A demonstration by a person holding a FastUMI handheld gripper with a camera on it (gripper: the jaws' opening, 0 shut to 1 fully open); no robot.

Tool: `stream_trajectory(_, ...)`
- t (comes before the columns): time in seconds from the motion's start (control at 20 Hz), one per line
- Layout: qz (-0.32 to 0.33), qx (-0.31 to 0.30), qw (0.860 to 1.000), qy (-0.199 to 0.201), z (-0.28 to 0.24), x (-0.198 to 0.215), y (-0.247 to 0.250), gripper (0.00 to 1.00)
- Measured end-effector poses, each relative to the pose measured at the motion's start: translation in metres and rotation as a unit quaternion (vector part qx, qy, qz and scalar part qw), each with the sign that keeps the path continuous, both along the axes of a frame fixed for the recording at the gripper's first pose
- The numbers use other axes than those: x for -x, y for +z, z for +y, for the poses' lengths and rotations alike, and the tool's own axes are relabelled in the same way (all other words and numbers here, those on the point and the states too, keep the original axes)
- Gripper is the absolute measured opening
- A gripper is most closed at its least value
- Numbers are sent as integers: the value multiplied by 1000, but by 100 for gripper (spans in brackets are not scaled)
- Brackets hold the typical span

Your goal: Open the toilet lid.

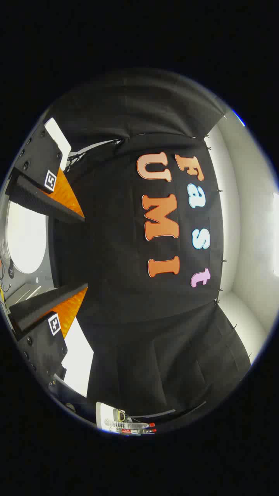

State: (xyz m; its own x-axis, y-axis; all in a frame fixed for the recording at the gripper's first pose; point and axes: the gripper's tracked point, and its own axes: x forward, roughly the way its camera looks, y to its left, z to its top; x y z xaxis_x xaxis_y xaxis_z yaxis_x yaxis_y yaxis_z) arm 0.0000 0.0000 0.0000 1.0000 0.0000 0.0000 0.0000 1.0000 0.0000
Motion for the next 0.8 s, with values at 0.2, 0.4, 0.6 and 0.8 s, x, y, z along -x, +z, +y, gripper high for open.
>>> stream_trajectory(0.2, 3, 0, 1000, -1, 1, 0, -2, 98)
stream_trajectory(0.4, 3, 1, 1000, 0, 2, 1, -4, 98)
stream_trajectory(0.6, 5, 1, 1000, 1, 3, 2, -7, 98)
stream_trajectory(0.8, 8, -1, 1000, 1, 1, 1, -10, 98)
